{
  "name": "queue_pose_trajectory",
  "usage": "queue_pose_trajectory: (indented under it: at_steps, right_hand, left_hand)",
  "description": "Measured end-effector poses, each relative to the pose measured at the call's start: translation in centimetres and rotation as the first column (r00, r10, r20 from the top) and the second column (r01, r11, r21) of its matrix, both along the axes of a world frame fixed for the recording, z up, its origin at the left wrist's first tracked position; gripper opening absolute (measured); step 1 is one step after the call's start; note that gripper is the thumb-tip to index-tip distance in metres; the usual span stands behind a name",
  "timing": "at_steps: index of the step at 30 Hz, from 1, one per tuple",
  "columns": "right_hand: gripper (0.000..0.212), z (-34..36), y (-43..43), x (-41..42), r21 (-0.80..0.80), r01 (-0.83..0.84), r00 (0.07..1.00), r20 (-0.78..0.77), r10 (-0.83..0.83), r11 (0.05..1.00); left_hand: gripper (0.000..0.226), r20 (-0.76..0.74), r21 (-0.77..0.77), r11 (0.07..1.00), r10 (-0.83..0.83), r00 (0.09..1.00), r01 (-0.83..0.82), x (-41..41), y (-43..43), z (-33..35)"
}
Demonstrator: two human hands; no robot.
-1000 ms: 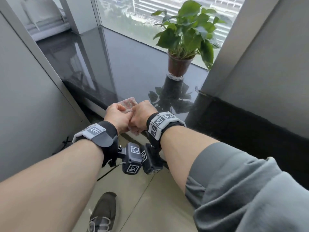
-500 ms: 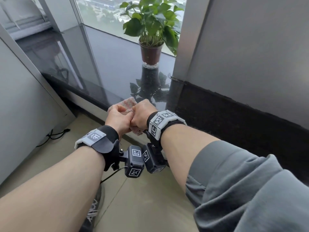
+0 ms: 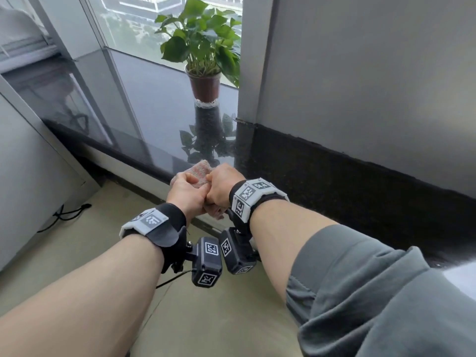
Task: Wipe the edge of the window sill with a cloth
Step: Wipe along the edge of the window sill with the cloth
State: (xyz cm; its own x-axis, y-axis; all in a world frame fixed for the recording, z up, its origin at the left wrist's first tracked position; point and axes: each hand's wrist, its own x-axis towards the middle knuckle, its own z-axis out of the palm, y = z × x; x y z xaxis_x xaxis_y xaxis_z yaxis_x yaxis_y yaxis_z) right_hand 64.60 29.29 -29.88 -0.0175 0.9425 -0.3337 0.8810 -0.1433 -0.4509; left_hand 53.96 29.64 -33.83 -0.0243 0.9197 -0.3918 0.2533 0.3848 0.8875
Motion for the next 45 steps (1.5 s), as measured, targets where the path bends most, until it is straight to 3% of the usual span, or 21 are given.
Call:
queue_pose_trajectory:
  at_steps: [3,7,9,12,20,22,24,26,27,29,31,33,35,40,45]
  right_hand:
    - [0.032,-0.3,-0.3,1.9,-0.011,0.051,0.999,-0.001,-0.051,0.999]
    - [0.042,-1.2,-1.4,4.3,-0.038,0.143,0.990,-0.004,-0.144,0.989]
    - [0.033,-1.5,-2.1,5.9,-0.040,0.183,0.983,0.015,-0.182,0.982]
    - [0.026,-2.3,-3.1,8.6,-0.047,0.243,0.970,0.034,-0.242,0.969]
    - [0.037,-6.7,-5.9,12.2,-0.118,0.367,0.930,0.077,-0.360,0.923]
    - [0.033,-7.5,-6.2,12.7,-0.106,0.377,0.925,0.099,-0.368,0.920]
    - [0.030,-8.0,-6.1,13.4,-0.093,0.389,0.919,0.113,-0.378,0.917]
    - [0.031,-8.2,-5.9,14.0,-0.069,0.383,0.920,0.112,-0.375,0.921]
    - [0.032,-8.2,-5.8,14.2,-0.062,0.364,0.928,0.110,-0.356,0.929]
    - [0.030,-8.3,-5.4,14.6,-0.056,0.317,0.943,0.121,-0.309,0.947]
    - [0.026,-8.4,-5.1,14.5,-0.042,0.288,0.952,0.122,-0.281,0.957]
    - [0.027,-8.6,-4.9,15.0,-0.023,0.279,0.956,0.098,-0.276,0.960]
    - [0.029,-8.9,-5.0,15.5,0.004,0.266,0.961,0.073,-0.266,0.964]
    - [0.027,-8.5,-4.4,16.7,0.105,0.216,0.976,-0.027,-0.215,0.971]
    - [0.021,-8.2,-4.3,17.9,0.095,0.180,0.983,-0.063,-0.174,0.979]
  left_hand:
    - [0.039,0.007,-0.019,0.998,-0.068,0.998,0.068,2.0,0.3,-0.6]
    - [0.038,0.006,-0.038,0.989,-0.142,0.990,0.142,4.4,0.1,-2.0]
    - [0.040,0.011,-0.051,0.979,-0.195,0.981,0.195,6.0,-0.1,-2.5]
    - [0.037,-0.002,-0.065,0.956,-0.287,0.958,0.287,8.7,-0.6,-3.0]
    - [0.033,-0.088,-0.188,0.848,-0.518,0.851,0.496,12.4,-2.4,-4.9]
    - [0.030,-0.127,-0.217,0.789,-0.607,0.785,0.575,12.7,-2.3,-4.7]
    - [0.014,-0.237,-0.187,0.689,-0.723,0.649,0.700,12.9,-1.7,-4.5]
    - [0.031,-0.520,-0.135,0.483,-0.778,0.353,0.865,12.9,-0.4,-4.5]
    - [0.040,-0.689,-0.135,0.360,-0.703,0.174,0.923,12.9,0.3,-4.5]
    - [0.041,-0.887,-0.138,0.190,-0.460,-0.036,0.972,13.0,1.7,-4.4]
    - [0.040,-0.942,-0.162,0.075,-0.307,-0.132,0.984,12.9,2.6,-4.4]
    - [0.042,-0.952,-0.157,-0.005,-0.263,-0.153,0.988,13.5,2.8,-4.7]
    - [0.040,-0.956,-0.159,-0.024,-0.244,-0.160,0.987,14.2,2.5,-4.9]
    - [0.048,-0.961,-0.276,0.073,-0.037,-0.274,0.958,15.3,2.9,-4.9]
    - [0.055,-0.946,-0.312,0.095,0.061,-0.319,0.945,16.3,1.7,-5.4]
